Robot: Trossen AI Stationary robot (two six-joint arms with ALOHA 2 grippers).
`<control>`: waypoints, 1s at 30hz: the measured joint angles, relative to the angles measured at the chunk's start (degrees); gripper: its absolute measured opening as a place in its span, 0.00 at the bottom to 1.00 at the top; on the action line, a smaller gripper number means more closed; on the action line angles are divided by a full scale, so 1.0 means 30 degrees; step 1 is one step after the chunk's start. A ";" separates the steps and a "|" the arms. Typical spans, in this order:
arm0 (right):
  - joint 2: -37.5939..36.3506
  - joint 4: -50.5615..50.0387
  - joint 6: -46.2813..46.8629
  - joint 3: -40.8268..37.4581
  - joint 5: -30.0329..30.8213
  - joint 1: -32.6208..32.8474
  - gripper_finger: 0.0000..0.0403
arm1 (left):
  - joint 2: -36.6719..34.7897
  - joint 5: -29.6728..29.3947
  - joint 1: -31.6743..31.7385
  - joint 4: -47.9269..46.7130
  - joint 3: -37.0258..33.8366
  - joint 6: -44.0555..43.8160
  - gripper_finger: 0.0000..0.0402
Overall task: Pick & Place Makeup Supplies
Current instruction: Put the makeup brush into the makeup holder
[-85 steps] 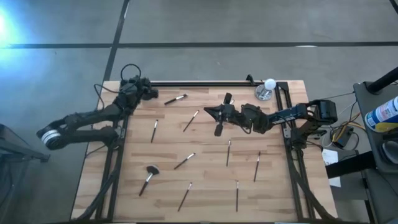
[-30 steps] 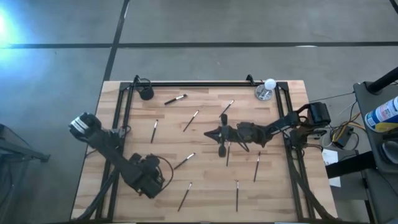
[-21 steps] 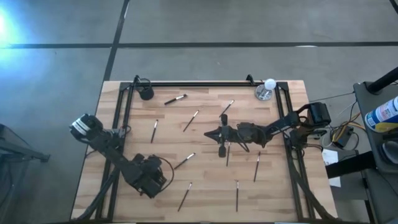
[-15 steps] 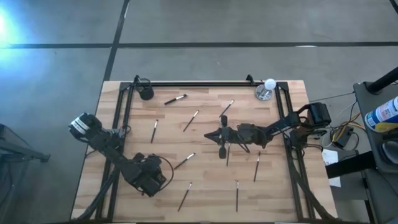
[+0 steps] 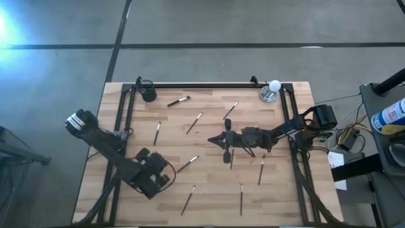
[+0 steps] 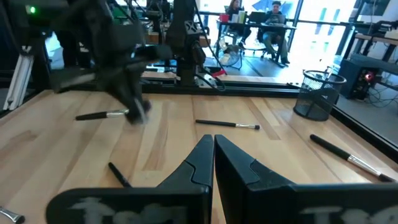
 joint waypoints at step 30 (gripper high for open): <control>0.2519 -0.3484 0.3371 0.4825 -0.0466 0.1552 0.31 | -0.2877 -0.8412 0.4332 3.3770 -0.7489 2.6348 0.00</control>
